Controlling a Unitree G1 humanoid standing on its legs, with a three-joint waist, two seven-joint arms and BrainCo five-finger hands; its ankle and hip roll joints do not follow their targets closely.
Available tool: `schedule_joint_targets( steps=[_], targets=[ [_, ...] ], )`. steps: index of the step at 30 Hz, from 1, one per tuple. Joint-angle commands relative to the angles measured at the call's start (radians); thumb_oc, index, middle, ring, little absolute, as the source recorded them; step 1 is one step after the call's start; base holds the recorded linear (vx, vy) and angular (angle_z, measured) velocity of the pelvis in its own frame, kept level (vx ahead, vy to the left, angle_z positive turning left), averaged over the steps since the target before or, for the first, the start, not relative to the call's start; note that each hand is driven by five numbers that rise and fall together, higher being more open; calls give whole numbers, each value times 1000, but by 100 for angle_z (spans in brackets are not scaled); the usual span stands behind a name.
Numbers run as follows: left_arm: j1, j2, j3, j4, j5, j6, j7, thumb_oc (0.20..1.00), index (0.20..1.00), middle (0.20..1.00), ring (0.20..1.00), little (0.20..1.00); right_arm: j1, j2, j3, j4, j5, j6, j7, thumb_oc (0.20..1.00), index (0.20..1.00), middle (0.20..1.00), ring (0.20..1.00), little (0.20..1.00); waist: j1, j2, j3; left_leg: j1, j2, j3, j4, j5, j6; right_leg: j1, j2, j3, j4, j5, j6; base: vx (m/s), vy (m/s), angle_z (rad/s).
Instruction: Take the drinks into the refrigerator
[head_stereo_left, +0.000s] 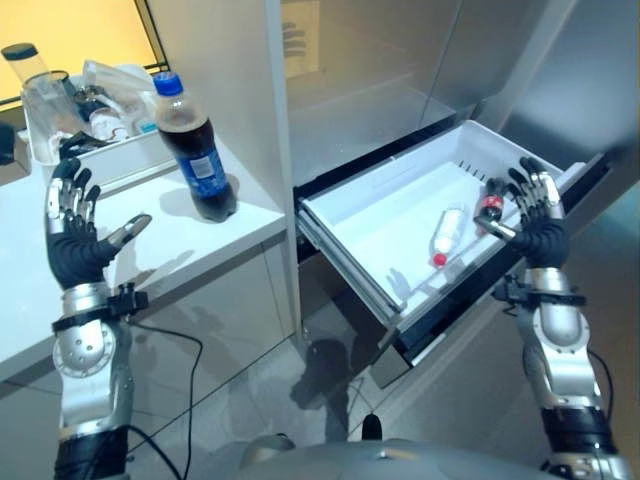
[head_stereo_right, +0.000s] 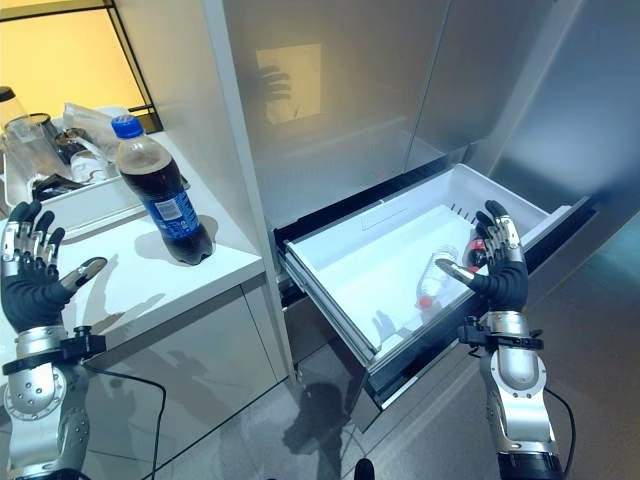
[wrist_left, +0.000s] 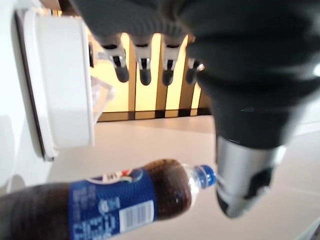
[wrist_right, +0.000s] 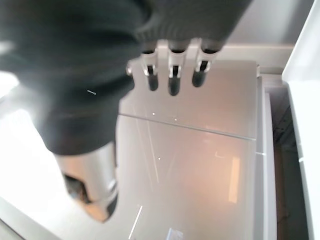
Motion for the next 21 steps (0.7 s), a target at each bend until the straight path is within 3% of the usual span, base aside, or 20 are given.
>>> schedule_joint_targets(
  steps=[1, 21],
  targets=[
    [-62, 64, -28, 23, -10, -12, -26, 1000, 1000, 1000, 1000, 1000, -97, -40, -2, -41, 28, -26, 7, 1000, 1000, 1000, 1000, 1000, -8, 5, -14, 2, -26, -65, 8, -72, 38, 15, -35, -57, 119, -90, 55, 0, 0, 0],
    [-42, 14, -89, 160, -10, 26, -53, 1000, 1000, 1000, 1000, 1000, -75, -17, -17, -119, 39, -41, 39, 1000, 1000, 1000, 1000, 1000, -26, 6, -13, 9, -24, -39, 12, -76, 43, 6, -27, -33, 119, -84, 58, 0, 0, -3]
  ],
)
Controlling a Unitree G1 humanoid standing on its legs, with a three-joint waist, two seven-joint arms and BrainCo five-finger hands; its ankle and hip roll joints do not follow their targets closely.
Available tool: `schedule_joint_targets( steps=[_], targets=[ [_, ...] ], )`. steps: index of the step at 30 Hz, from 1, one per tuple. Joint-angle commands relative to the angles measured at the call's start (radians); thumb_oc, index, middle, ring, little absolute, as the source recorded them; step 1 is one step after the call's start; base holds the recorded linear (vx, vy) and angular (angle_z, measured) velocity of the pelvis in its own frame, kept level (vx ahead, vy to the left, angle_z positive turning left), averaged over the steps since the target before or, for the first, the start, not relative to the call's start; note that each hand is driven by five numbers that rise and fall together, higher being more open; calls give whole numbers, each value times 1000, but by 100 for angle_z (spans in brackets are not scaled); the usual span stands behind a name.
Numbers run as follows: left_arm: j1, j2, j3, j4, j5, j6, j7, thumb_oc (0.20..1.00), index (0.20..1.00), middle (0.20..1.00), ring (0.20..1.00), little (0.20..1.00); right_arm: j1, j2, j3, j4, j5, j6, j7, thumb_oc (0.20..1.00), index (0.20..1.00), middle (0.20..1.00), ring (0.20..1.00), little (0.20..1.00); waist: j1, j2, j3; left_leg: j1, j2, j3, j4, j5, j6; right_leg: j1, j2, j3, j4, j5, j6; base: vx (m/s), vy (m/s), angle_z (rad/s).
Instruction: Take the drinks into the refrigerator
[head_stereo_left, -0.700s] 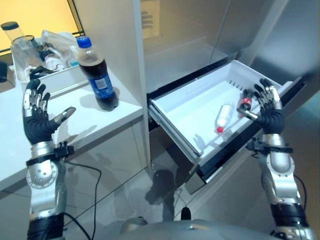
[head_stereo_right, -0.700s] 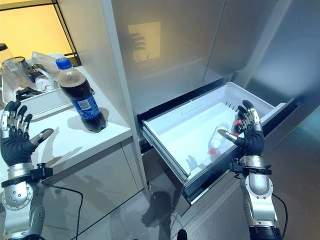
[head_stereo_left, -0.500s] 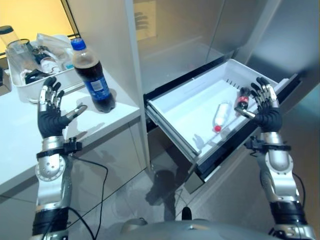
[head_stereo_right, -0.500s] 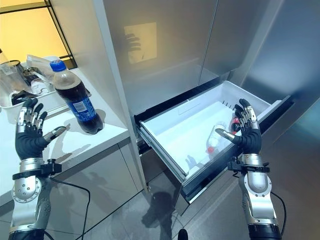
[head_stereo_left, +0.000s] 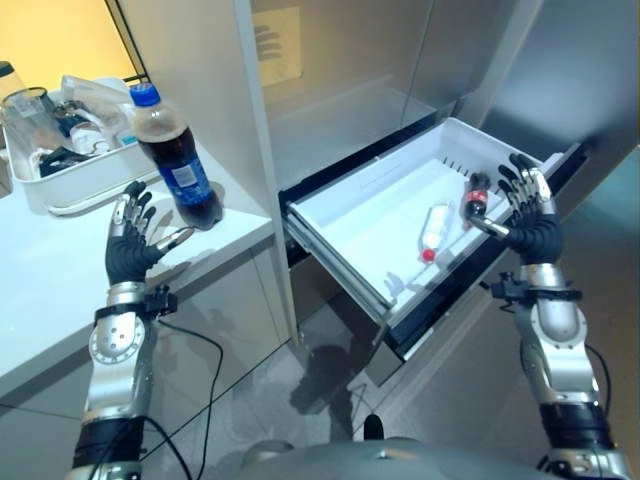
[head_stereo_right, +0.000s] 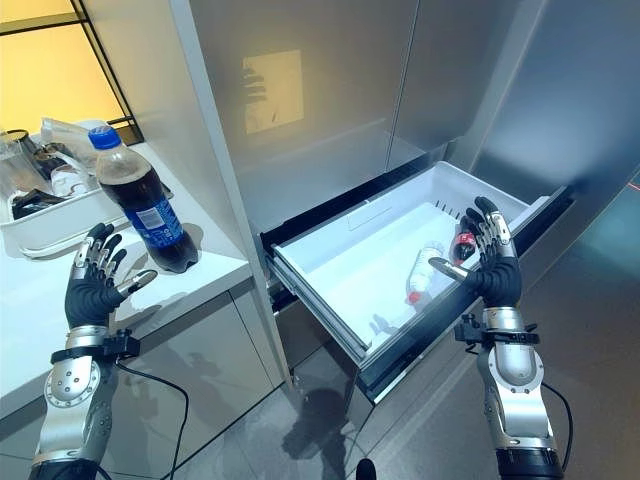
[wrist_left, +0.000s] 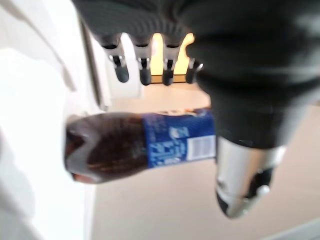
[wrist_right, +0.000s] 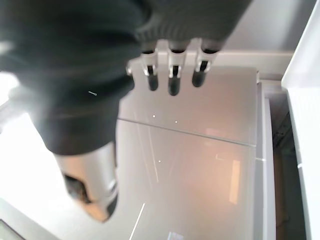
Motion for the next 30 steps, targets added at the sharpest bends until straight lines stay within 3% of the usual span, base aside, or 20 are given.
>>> schedule_joint_targets(
  steps=[1, 13, 30],
  targets=[
    [-39, 10, -12, 19, -14, -33, -3, 1000, 1000, 1000, 1000, 1000, -71, -16, -19, -107, 32, -51, 2, 1000, 1000, 1000, 1000, 1000, -1, 0, -8, -8, -25, -65, 12, -76, 46, 4, -33, -56, 119, -87, 60, -5, 2, -4],
    [-51, 19, -15, 19, -13, -28, -6, 1000, 1000, 1000, 1000, 1000, -68, -13, -26, -105, 36, -48, 6, 1000, 1000, 1000, 1000, 1000, -7, -2, -8, -5, -26, -60, 12, -78, 46, 0, -30, -49, 119, -85, 61, 0, 0, 0],
    [-293, 113, -125, 115, 31, 2, 30, 1000, 1000, 1000, 1000, 1000, -103, -30, 27, -107, 82, -28, 36, 1000, 1000, 1000, 1000, 1000, -38, 0, -12, 10, -21, -51, 7, -80, 39, 7, -22, -43, 117, -86, 61, 12, 3, -1]
  ],
)
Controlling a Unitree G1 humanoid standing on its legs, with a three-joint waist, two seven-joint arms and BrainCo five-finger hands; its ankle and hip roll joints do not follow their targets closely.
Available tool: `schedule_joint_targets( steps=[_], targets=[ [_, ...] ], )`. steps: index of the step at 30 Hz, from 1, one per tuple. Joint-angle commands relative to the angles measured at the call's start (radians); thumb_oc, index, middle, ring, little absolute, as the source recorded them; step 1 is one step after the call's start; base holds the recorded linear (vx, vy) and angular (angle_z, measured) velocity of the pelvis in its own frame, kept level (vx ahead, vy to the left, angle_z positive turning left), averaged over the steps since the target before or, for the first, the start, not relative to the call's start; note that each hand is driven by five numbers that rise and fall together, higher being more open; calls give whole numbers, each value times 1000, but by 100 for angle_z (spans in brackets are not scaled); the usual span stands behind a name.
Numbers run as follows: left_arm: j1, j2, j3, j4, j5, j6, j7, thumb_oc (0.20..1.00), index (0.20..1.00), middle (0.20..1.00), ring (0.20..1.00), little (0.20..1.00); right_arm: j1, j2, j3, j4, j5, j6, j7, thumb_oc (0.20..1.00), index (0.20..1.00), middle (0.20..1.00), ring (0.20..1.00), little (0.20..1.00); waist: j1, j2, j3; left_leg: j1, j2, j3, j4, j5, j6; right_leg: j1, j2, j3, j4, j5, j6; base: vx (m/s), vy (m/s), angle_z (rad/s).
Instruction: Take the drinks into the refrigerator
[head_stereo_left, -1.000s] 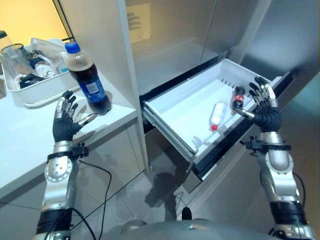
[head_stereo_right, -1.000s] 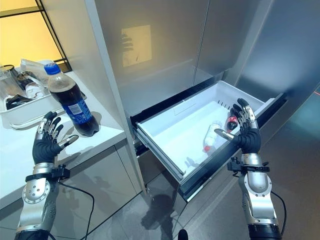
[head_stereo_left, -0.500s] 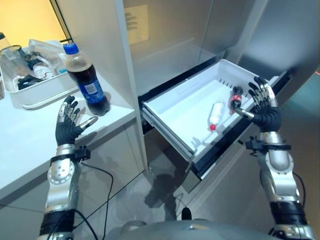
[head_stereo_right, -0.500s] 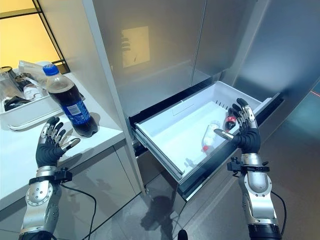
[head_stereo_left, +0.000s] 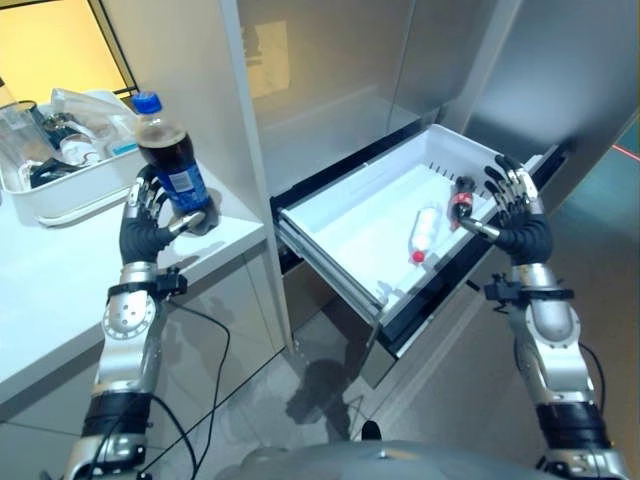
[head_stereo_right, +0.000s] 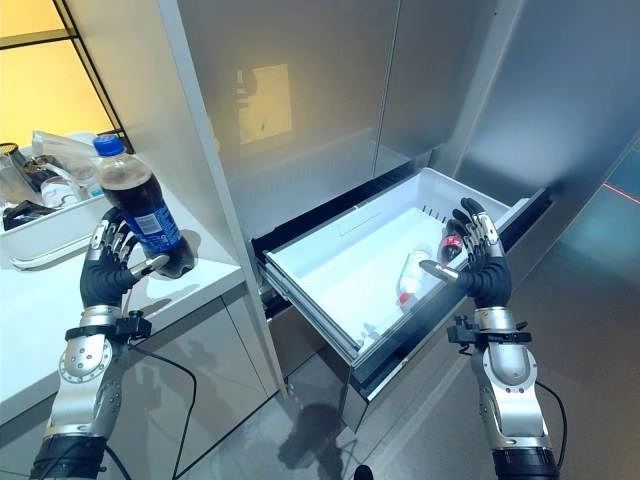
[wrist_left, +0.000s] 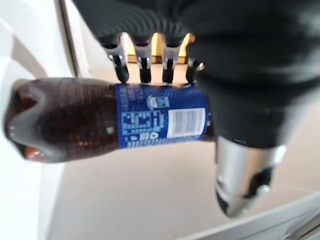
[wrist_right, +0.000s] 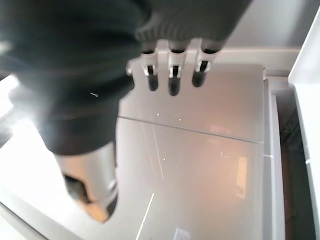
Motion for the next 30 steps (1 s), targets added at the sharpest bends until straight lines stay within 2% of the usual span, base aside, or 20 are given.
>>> schedule_joint_targets(
  steps=[1, 3, 8, 12, 30],
  targets=[
    [-166, 62, -55, 60, 36, -25, 22, 1000, 1000, 1000, 1000, 1000, -100, -31, -4, -102, 48, -29, 8, 1000, 1000, 1000, 1000, 1000, -17, 10, 16, 12, -23, -65, 6, -90, 42, 11, -26, -53, 117, -97, 61, 0, 0, 0],
    [-183, 66, -61, 75, 39, -25, 28, 1000, 1000, 1000, 1000, 1000, -104, -33, -3, -101, 50, -29, 7, 1000, 1000, 1000, 1000, 1000, -18, 7, 19, 6, -24, -62, 7, -80, 42, 5, -26, -52, 119, -88, 59, 0, 0, 0],
    [-291, 95, -114, 186, 66, -2, 57, 1000, 1000, 1000, 1000, 1000, -115, -42, 24, -104, 65, -24, 11, 1000, 1000, 1000, 1000, 1000, -33, 8, 20, 13, -21, -59, 8, -92, 43, 4, -21, -47, 126, -99, 64, 22, 7, 0],
    [-311, 88, -129, 221, 81, 4, 69, 1000, 1000, 1000, 1000, 1000, -107, -40, 31, -112, 72, -23, 16, 1000, 1000, 1000, 1000, 1000, -38, 6, 21, 13, -22, -56, 8, -94, 44, -1, -18, -43, 133, -101, 64, 4, 1, -1],
    [-242, 42, -123, 238, 155, 23, 60, 1000, 1000, 1000, 1000, 1000, -58, -20, 8, -136, 71, -28, 33, 1000, 1000, 1000, 1000, 1000, -42, 5, 11, 26, -19, -53, 9, -102, 43, 7, -8, -31, 131, -111, 61, 3, 0, -1]
  ],
)
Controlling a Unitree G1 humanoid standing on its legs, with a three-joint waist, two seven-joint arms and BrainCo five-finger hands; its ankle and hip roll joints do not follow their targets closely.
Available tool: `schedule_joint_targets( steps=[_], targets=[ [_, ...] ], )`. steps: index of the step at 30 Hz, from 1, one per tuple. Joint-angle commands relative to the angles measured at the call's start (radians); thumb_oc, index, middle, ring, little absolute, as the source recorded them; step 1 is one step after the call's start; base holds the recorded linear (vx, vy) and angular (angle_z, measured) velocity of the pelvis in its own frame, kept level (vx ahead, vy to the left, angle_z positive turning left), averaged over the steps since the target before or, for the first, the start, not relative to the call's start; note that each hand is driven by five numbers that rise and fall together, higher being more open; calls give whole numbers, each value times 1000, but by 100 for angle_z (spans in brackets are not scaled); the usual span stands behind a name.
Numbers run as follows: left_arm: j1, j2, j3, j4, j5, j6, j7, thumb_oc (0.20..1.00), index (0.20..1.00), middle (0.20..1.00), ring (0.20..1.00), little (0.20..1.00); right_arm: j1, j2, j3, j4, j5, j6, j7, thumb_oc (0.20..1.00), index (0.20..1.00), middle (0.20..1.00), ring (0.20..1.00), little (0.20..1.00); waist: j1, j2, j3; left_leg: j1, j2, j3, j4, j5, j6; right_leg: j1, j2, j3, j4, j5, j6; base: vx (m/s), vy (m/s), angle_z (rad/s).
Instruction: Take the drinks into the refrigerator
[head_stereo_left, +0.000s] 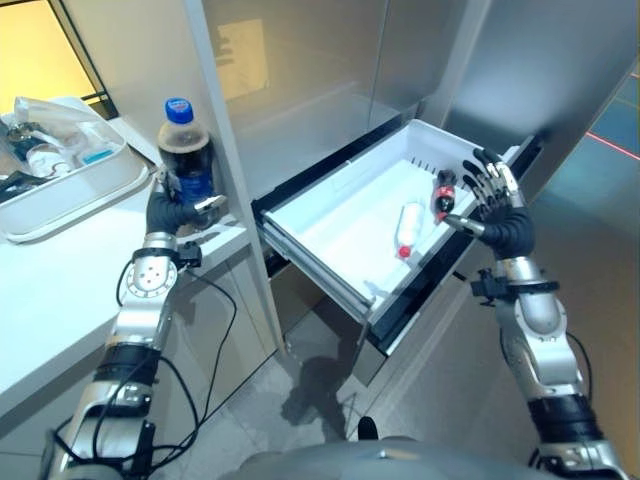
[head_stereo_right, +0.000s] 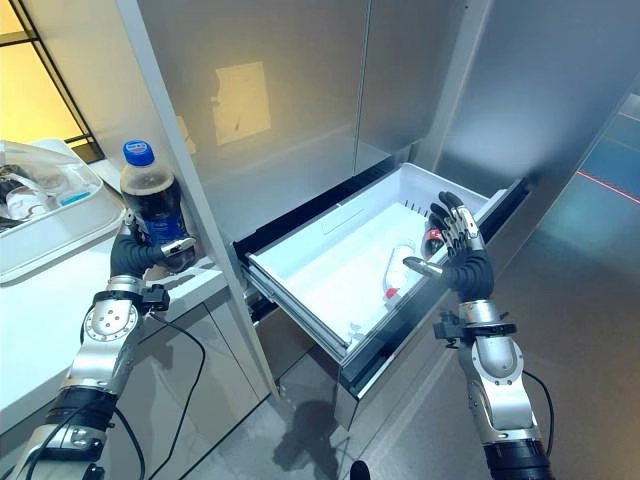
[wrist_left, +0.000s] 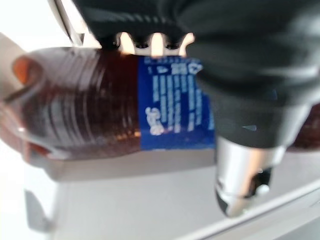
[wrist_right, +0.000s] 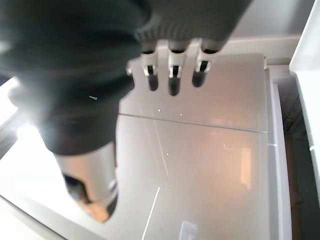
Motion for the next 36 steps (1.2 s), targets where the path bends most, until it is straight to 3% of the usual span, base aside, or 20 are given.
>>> schedule_joint_targets(
  steps=[1, 23, 24, 26, 27, 28, 30, 34, 36],
  targets=[
    [-61, 8, -16, 43, 32, -30, -6, 1000, 1000, 1000, 1000, 1000, -33, -19, -63, -113, 33, -43, 3, 1000, 1000, 1000, 1000, 1000, 7, 10, 11, 24, -20, -69, 8, -97, 47, 12, -17, -47, 131, -113, 61, 0, 0, 0],
    [-3, -13, 3, 42, 87, -15, -19, 1000, 1000, 1000, 1000, 1000, -9, 5, -69, -117, 40, -41, 24, 1000, 1000, 1000, 1000, 1000, 13, 13, 5, 21, -19, -77, 9, -86, 43, 18, -20, -62, 129, -107, 53, -4, -3, 0],
    [2, -16, 8, 40, 87, -17, -19, 583, 583, 583, 583, 583, -6, 6, -72, -117, 37, -41, 24, 1000, 1000, 1000, 1000, 1000, 14, 15, 4, 27, -18, -80, 7, -96, 44, 22, -18, -63, 128, -117, 55, 0, 0, 0],
    [2, -18, 9, 40, 88, -17, -16, 529, 529, 529, 529, 529, -7, 6, -72, -117, 36, -42, 23, 1000, 1000, 1000, 1000, 1000, 14, 13, 6, 21, -19, -78, 8, -86, 43, 17, -19, -63, 129, -107, 53, -24, -8, 0],
    [4, -20, 11, 43, 92, -19, -11, 573, 573, 573, 573, 573, -6, 8, -71, -119, 37, -43, 24, 1000, 1000, 1000, 1000, 1000, 15, 12, 6, 21, -19, -79, 8, -85, 43, 17, -19, -63, 129, -106, 53, 0, 0, 0],
    [3, -20, 10, 40, 93, -19, -9, 432, 432, 432, 432, 432, -3, 9, -73, -119, 39, -44, 25, 1000, 1000, 1000, 1000, 1000, 15, 14, 4, 25, -18, -82, 6, -95, 44, 23, -18, -63, 127, -115, 55, 0, 0, 0],
    [5, -21, 11, 36, 95, -19, -8, 344, 344, 344, 344, 344, -3, 9, -73, -120, 38, -43, 24, 1000, 1000, 1000, 1000, 1000, 16, 11, 7, 19, -19, -81, 8, -84, 43, 18, -19, -65, 128, -106, 52, 0, 0, 0],
    [7, -22, 12, 38, 86, -21, -11, 307, 307, 307, 307, 307, -3, 8, -71, -119, 39, -42, 25, 1000, 1000, 1000, 1000, 1000, 17, 10, 7, 18, -17, -83, 8, -82, 42, 19, -20, -67, 128, -105, 52, -1, -2, 0],
    [8, -24, 16, 36, 80, -21, -10, 219, 219, 219, 219, 219, -3, 7, -72, -120, 39, -42, 26, 1000, 1000, 1000, 1000, 1000, 19, 9, 8, 17, -17, -84, 7, -82, 42, 18, -21, -69, 129, -105, 52, 16, 6, 0]
  ],
)
